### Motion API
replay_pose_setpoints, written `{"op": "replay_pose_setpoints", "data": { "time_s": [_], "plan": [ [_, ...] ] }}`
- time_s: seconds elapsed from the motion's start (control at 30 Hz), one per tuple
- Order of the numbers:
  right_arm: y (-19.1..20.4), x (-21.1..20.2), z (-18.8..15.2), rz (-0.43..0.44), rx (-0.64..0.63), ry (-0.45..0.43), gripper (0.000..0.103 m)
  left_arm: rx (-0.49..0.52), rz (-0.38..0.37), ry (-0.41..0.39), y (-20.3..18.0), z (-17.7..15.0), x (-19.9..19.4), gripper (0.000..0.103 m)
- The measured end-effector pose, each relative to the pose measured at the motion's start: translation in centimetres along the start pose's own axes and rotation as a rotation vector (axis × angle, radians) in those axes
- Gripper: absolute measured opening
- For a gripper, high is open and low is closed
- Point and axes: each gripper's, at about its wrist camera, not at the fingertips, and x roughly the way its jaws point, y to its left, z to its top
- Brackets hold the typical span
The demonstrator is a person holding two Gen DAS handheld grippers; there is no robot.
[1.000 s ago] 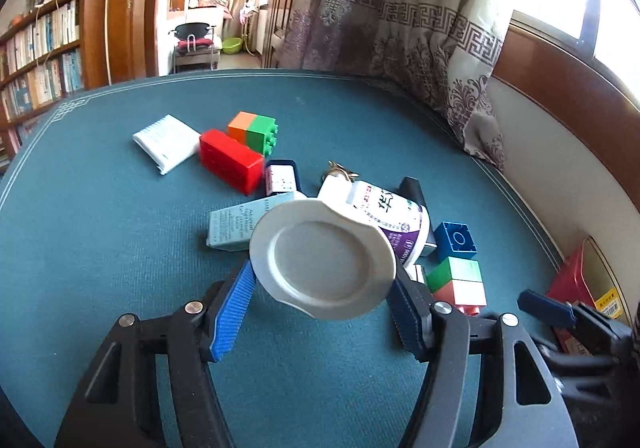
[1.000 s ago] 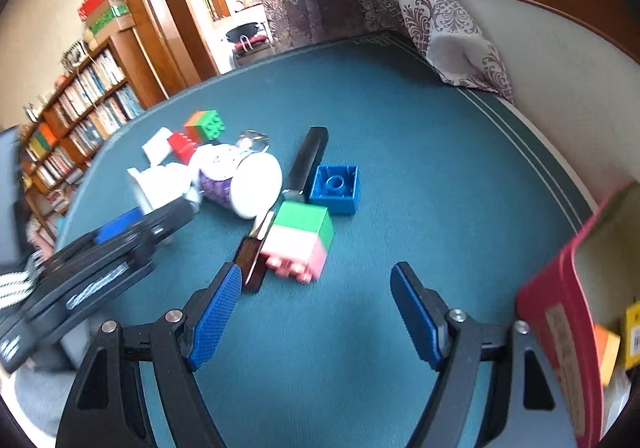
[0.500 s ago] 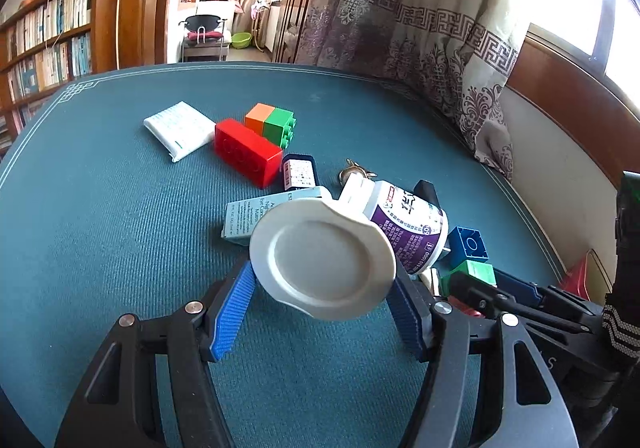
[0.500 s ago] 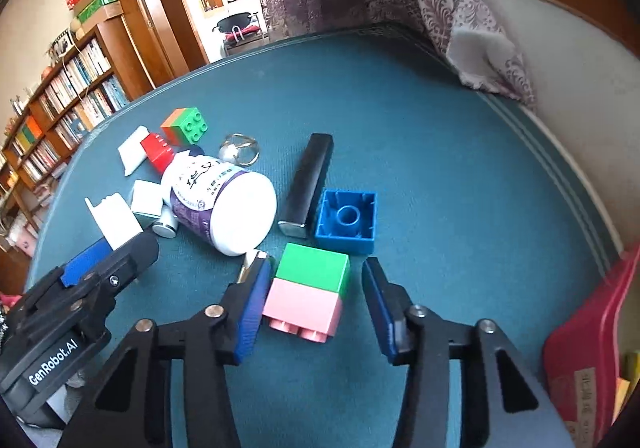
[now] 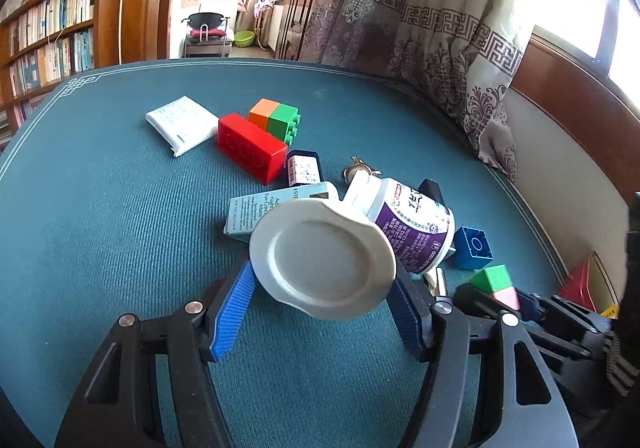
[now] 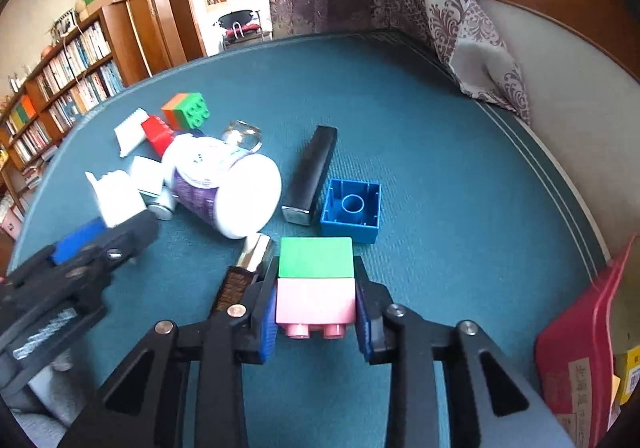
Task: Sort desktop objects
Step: 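Grasp the white plate with the left tool while the right tool grasps the pink-green brick, then carry the plate and brick into the red tin box and release both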
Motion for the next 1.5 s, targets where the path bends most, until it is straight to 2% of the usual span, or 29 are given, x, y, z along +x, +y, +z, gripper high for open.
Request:
{"op": "replay_pose_setpoints", "data": {
  "time_s": [0.2,0.37,0.67,0.93,1.17,1.43,1.5],
  "plan": [
    [0.1,-3.0,-0.9,0.022,0.021,-0.036,0.035,0.0,0.0,-0.004,0.0,-0.1,-0.1,0.067],
    [-1.1,-6.4,-2.0,0.007,0.055,-0.085,0.035,0.011,-0.006,-0.029,-0.5,0.1,-1.0,0.067],
    [-7.0,-13.0,-4.6,-0.102,0.165,-0.17,0.035,0.08,-0.031,-0.071,-2.9,0.0,-3.0,0.067],
    [-12.1,-16.6,-7.2,-0.175,0.256,-0.193,0.035,0.161,-0.087,-0.093,-6.3,-0.7,-5.1,0.067],
    [-15.3,-19.2,-9.9,-0.222,0.309,-0.211,0.035,0.225,-0.202,-0.069,-10.7,-1.8,-6.9,0.067],
    [-18.9,-20.7,-12.1,-0.273,0.365,-0.221,0.035,0.308,-0.394,0.005,-18.7,-3.4,-8.0,0.067],
    [-19.4,-21.0,-12.4,-0.28,0.358,-0.22,0.035,0.336,-0.419,0.009,-20.7,-3.7,-7.9,0.067]
  ]
}}
